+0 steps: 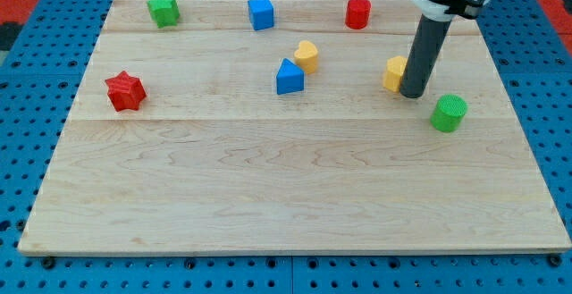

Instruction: Move the blue triangle towards the bottom left corner of the board

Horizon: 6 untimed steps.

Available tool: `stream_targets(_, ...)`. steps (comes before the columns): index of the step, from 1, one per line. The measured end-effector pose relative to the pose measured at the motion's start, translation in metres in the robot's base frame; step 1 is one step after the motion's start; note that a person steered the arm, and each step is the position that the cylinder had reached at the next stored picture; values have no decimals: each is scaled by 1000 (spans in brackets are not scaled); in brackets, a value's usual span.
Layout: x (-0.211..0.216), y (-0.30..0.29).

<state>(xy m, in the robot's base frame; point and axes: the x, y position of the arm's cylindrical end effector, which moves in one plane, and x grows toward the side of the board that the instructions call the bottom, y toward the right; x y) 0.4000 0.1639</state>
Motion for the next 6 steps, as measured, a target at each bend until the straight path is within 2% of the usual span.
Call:
stream_targets(2,-21,43)
stream_targets(3,-1,46)
stream_targets(6,1,46)
